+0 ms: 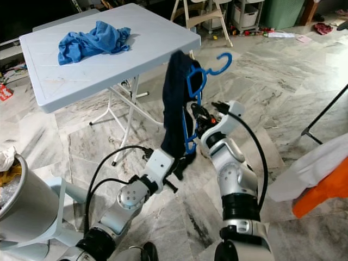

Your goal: Hang hanger

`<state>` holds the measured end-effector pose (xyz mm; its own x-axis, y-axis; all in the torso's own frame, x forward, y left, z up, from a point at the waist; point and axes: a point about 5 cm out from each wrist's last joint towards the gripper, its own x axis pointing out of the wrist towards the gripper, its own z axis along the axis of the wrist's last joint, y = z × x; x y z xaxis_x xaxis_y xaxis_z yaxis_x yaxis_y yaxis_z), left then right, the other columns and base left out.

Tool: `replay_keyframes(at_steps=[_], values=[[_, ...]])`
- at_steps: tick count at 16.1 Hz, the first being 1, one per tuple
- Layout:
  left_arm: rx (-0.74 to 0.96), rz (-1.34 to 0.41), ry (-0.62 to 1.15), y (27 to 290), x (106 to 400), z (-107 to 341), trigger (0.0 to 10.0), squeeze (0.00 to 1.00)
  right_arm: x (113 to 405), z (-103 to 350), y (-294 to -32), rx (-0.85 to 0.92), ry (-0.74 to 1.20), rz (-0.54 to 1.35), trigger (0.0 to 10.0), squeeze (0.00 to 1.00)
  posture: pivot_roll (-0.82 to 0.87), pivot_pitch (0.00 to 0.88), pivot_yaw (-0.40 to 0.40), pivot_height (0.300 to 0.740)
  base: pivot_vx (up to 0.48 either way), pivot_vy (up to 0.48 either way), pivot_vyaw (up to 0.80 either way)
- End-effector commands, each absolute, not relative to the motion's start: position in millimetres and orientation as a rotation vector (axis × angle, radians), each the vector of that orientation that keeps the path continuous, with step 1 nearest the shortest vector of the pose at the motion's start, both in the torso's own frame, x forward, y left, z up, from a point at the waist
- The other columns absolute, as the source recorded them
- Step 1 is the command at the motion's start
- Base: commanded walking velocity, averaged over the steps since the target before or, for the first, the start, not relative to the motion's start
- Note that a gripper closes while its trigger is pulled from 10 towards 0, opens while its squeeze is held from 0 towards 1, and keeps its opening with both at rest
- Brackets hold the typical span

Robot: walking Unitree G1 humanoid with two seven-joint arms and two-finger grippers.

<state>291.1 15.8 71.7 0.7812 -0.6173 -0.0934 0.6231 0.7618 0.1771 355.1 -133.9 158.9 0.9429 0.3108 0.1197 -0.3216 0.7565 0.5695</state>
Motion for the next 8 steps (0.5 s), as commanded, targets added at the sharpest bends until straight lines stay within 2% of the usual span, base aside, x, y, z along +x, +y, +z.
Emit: replay_keyframes(at_steps=[1,4,8], values=[[0.212,-0.676,0.058,18.9,289.4,65.1,10.0,0.0,355.1,182.6,-129.5,0.601,-0.132,0.396,10.0,0.0,-0.12,0.098,0.118,0.74,0.0,0.0,0.0],[0.166,-0.603,0.109,31.3,292.3,59.0,10.0,0.0,354.4,185.5,-132.3,0.605,-0.169,0.374,10.0,0.0,-0.12,0.097,0.121,0.74,0.0,0.0,0.0],[0.198,-0.575,0.105,40.2,295.3,56.8,10.0,0.0,351.7,185.0,-128.6,0.495,-0.196,0.396,10.0,0.0,-0.13,0.088,0.12,0.74,0.0,0.0,0.0]])
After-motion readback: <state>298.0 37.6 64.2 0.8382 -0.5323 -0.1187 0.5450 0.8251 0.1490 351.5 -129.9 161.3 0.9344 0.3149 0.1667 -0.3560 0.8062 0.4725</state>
